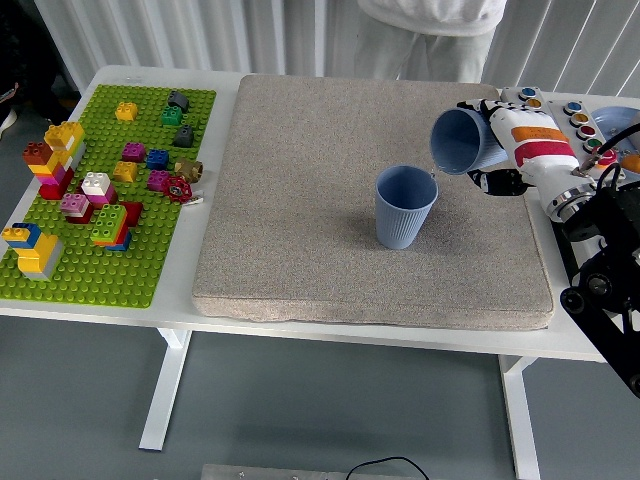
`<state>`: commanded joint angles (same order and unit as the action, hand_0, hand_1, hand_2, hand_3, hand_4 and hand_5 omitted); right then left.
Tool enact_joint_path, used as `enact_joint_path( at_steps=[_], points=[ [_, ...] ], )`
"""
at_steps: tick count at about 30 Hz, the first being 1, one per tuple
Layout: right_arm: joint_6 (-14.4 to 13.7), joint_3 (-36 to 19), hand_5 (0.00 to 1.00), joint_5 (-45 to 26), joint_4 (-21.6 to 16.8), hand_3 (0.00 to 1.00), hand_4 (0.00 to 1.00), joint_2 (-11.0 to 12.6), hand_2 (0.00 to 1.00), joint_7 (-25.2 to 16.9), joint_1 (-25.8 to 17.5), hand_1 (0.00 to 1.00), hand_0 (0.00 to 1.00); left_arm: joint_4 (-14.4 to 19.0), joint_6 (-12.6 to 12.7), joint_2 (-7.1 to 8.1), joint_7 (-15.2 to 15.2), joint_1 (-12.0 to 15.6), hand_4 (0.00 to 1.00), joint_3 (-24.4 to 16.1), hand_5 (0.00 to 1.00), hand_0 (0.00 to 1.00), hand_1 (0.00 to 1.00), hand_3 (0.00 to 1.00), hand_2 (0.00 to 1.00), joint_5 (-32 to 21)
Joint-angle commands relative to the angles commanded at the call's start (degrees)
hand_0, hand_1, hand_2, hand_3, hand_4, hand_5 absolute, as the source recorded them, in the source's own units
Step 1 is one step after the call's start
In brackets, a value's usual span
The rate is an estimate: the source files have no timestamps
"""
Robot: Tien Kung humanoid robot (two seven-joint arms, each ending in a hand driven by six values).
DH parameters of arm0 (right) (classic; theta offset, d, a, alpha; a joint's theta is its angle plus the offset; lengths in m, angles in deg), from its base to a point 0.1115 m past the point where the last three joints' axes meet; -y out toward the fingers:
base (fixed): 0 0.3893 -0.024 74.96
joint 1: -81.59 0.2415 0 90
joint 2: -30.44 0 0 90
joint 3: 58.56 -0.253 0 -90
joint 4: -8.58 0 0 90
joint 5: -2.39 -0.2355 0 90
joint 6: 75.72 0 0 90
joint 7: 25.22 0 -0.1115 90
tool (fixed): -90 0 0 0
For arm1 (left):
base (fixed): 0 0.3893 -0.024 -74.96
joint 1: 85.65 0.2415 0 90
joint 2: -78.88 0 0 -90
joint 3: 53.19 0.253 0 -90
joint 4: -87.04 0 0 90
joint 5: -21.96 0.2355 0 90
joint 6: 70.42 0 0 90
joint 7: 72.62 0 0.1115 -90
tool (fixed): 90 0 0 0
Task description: Pick cup pour cup place
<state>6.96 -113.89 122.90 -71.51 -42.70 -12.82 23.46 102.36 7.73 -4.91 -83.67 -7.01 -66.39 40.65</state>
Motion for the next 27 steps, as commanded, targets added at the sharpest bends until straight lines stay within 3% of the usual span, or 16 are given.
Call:
enact_joint_path(
  at_steps=[27],
  points=[
    [-0.24,1.34,0.055,3.59,-2.77,0.789,0.717,-0.2,0.708,1.48,-0.05,0.777,0.847,0.01,-0.03,0.07,-0.13,0.15,0.522,-0.19,0.998,0.804,0.84,0.793,0.873,0.18]
  ],
)
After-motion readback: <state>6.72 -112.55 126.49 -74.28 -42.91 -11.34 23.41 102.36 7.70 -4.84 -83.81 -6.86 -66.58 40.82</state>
